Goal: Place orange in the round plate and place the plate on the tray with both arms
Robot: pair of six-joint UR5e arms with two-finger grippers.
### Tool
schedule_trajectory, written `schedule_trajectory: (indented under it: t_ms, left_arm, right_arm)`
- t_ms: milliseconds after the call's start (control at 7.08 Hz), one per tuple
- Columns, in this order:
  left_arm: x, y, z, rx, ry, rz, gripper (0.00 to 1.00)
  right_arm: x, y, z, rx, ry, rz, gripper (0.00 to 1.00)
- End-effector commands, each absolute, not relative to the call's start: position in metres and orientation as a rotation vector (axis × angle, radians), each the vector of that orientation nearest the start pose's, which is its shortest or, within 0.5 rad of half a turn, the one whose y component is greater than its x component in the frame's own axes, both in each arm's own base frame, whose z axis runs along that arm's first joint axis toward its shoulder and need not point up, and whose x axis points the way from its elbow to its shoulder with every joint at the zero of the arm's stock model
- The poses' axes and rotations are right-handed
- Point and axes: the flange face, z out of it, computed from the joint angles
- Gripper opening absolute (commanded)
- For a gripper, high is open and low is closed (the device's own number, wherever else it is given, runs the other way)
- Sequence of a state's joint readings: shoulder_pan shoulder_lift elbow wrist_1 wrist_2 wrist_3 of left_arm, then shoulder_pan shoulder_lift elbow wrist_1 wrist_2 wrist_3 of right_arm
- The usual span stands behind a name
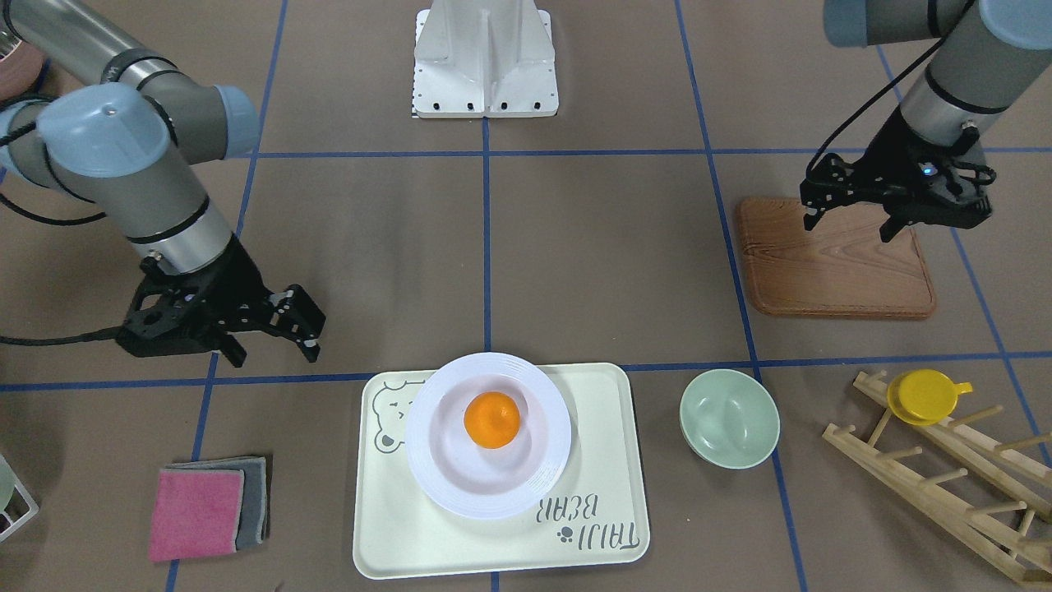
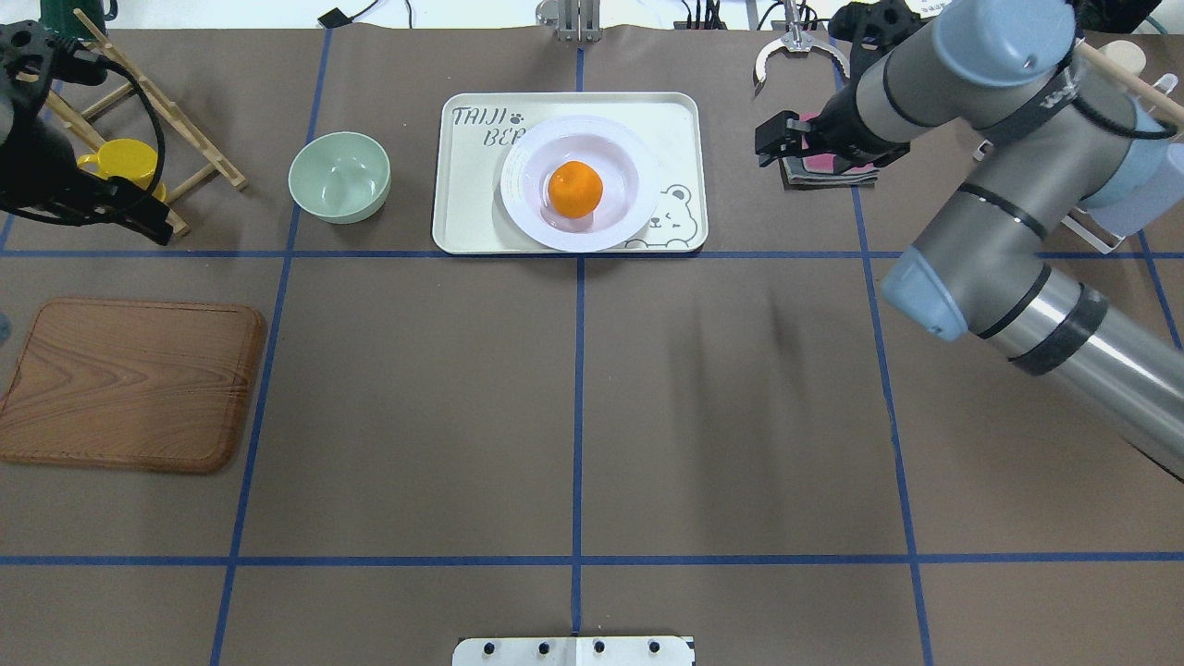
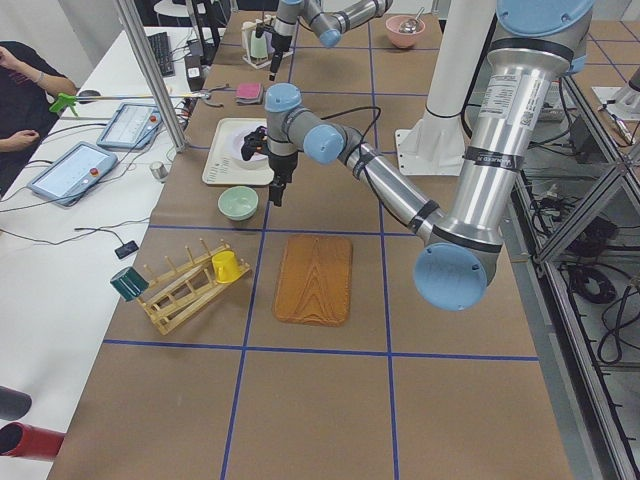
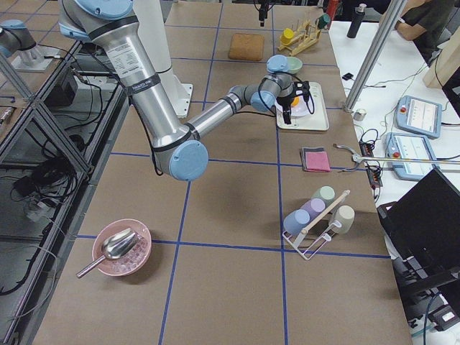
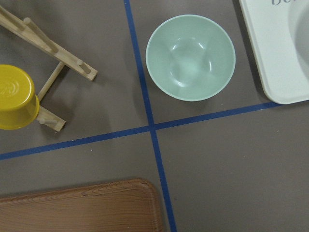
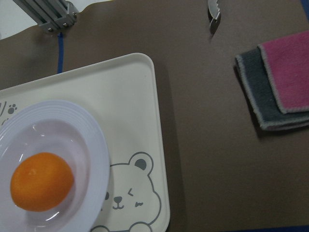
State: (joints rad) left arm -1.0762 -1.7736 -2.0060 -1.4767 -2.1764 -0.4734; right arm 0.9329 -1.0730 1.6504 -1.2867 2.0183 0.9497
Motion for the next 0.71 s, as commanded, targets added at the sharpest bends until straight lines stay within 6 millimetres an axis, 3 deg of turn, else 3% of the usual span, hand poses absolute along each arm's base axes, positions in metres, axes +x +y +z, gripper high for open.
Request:
schedule_trajectory:
  t_ms: [0,141,424,565]
  left_arm:
    - [0.119,-0.488,0.432,0.171,0.728,0.253,0.98]
    - [0.102,-0.476,0.460,0.145,0.711,0.257,0.98]
    - [0.071,-0.452,0.503,0.112,0.687,0.250,0.99]
    - [0.053,-0.432,0.534,0.124,0.684,0.244,0.99]
  right_arm:
    - [-0.244,-0.587,0.338,0.229,-0.739,0.001,1.00]
    - [-0.210,-0.565,0.366,0.161,-0.732,0.037,1.00]
    - [-0.113,-0.538,0.439,0.112,-0.798,-0.071,1.00]
    - [-0.083,-0.526,0.473,0.090,-0.790,-0.069,1.00]
